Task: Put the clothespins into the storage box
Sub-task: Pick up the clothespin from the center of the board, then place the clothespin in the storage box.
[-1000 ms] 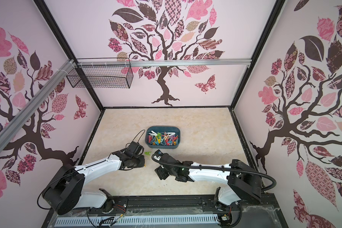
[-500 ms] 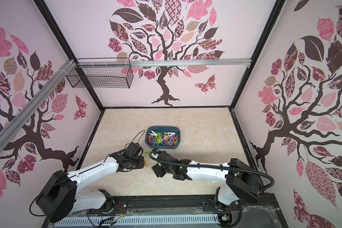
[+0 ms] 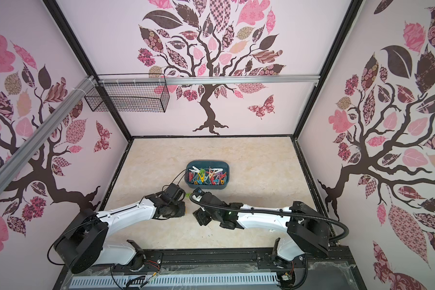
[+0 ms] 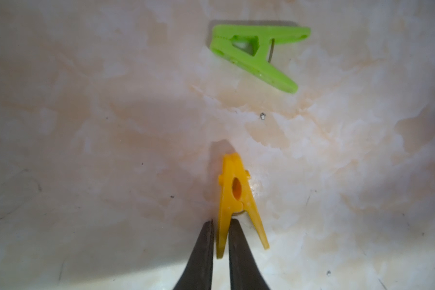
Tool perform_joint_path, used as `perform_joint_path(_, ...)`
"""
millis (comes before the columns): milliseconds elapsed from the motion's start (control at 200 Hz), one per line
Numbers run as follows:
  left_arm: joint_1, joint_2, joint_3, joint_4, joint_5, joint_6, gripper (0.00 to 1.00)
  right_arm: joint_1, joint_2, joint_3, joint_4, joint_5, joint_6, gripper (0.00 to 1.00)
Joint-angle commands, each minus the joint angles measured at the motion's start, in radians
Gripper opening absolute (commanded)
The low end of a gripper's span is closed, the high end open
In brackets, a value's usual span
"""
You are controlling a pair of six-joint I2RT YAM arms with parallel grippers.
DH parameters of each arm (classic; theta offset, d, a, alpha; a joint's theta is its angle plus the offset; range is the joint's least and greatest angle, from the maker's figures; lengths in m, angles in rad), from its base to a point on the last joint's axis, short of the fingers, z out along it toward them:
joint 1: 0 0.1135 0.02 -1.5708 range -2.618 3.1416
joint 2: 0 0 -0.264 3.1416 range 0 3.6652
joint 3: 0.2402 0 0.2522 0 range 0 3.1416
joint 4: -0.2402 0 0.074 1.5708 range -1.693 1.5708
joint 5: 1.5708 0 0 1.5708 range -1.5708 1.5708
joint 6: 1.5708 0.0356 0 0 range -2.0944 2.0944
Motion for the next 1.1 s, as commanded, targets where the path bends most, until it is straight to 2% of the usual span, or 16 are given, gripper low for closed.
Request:
perform_joint_path(0,-0.007,0.005,-0.007,0.001,0.0,0.011,0.08,-0.003,0.016,0.024,-0.022,0.037,0.008,0.72)
perform_joint_path(110,0.007,-0.046,0.045,-0.031,-0.027,0.031,0.03,-0.028,0.0,0.028,-0.034,0.075,0.013,0.72)
perform_joint_path(250,0.076,-0.055,0.161,-0.03,0.006,0.087,0.01,-0.124,-0.012,0.032,-0.051,0.092,0.026,0.72)
perform_joint_path(495,0.105,0.113,0.442,-0.021,0.04,0.184,0.0,-0.276,-0.002,0.07,-0.053,0.147,-0.014,0.73)
perform_joint_path(735,0.115,0.313,0.634,0.018,0.056,0.222,0.01,-0.397,0.111,0.194,-0.122,0.166,0.009,0.73)
perform_joint_path(820,0.117,0.371,0.681,0.028,0.051,0.236,0.05,-0.406,0.143,0.227,-0.139,0.17,0.012,0.73)
perform_joint_path(915,0.121,0.411,0.725,0.024,0.032,0.249,0.18,-0.407,0.155,0.251,-0.156,0.164,0.015,0.73)
perform_joint_path(1090,0.122,0.347,0.725,-0.013,0.003,0.242,0.29,-0.406,0.114,0.241,-0.16,0.121,0.011,0.73)
